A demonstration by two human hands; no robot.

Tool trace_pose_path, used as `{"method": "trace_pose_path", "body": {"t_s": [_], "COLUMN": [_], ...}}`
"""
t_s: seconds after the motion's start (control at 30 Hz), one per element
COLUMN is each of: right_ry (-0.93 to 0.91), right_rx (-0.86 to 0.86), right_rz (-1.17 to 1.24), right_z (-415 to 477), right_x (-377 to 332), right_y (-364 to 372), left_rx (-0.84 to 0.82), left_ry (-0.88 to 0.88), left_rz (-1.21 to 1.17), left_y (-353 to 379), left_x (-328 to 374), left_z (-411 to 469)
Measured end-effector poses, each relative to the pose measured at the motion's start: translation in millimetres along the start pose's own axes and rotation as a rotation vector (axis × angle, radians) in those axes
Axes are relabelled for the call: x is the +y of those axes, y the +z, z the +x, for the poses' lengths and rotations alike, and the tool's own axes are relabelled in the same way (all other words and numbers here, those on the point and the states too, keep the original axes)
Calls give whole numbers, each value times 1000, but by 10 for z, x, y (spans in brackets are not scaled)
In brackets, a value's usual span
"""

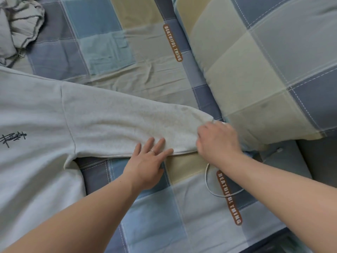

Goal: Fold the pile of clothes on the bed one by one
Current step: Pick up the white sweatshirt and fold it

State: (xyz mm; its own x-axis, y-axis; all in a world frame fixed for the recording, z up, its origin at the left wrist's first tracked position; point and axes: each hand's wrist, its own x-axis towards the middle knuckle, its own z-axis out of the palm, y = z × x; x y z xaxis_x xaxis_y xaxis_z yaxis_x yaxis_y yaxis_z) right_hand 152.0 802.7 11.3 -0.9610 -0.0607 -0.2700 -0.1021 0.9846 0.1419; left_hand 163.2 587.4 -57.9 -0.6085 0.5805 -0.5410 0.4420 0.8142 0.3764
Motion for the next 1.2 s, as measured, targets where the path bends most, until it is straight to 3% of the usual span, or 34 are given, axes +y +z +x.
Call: {"method": "trace_pose_path", "body": {"t_s": [0.03, 0.07, 0.2, 0.3, 0.43, 0.6, 0.73, 0.87, 1.1, 1.2], "right_ry": [-35, -74, -59, 109, 257, 136, -43, -152, -76, -4], "right_rx": [110, 80, -341, -364, -462, -353, -283, -177, -120, -218], "right_rz": [117, 208, 167, 117, 109, 240, 321, 370, 465, 476], "right_z": [71, 157, 358, 329, 367, 411, 421, 555, 646, 479], "right_x": [-127, -258, -464, -174, -143, -853, -1838, -3119, -5735, -6926], "right_y": [40, 84, 529, 796, 590, -8, -354, -457, -303, -243], "left_rx": [34, 64, 85, 97, 91, 196, 295, 345, 330, 420], "left_ry": [-7, -31, -135, -135, -232, -422, -536, -597, -711, -586], "left_rz": [-10, -16, 26, 10, -7, -108, -185, -103, -21, 63], "left_y": [28, 52, 164, 151, 48, -118, -181, -40, 570, 851], "left_x": [-25, -55, -205, -298, -408, -762, -1491, -2606, -4730, -5392], "left_z": [-22, -54, -207, -323, -571, -1047, -1519, -2194, -3915, -4653]}}
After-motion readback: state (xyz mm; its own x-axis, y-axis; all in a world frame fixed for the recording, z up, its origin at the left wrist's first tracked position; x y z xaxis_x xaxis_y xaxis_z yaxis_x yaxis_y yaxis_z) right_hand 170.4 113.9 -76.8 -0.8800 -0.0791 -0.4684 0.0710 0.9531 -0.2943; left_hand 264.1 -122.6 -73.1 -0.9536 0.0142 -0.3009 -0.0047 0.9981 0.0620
